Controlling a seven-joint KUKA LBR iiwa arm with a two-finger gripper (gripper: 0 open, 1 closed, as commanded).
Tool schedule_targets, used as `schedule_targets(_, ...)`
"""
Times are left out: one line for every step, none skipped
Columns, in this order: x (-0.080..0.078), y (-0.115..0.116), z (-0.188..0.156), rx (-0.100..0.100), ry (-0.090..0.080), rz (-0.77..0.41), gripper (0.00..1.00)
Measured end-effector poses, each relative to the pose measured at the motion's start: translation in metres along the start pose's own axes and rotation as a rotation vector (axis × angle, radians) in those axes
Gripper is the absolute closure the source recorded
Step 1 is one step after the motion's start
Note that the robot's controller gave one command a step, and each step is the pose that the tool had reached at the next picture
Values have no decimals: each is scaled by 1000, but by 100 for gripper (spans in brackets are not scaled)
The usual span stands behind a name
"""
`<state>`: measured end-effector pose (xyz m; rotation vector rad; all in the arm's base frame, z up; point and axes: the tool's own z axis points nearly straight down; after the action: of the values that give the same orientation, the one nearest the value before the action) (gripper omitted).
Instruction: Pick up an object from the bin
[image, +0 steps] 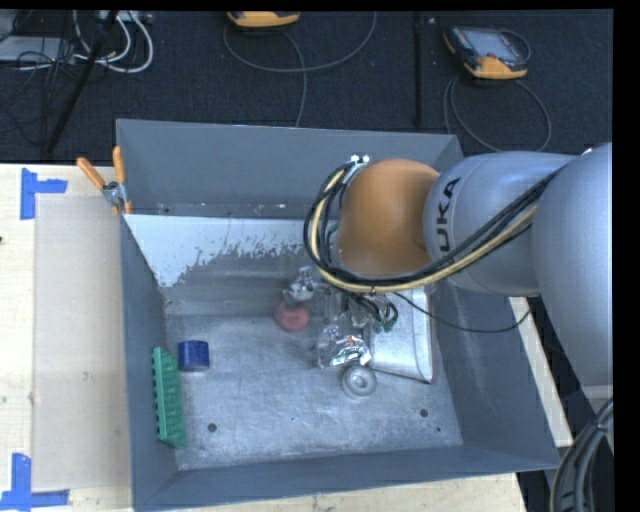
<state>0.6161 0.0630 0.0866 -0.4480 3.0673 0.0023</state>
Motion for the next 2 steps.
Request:
schedule_targets(-2,-1,-2,1,-5,3,100)
schedule_targets(-13,16,-166,-8,31,-268,100)
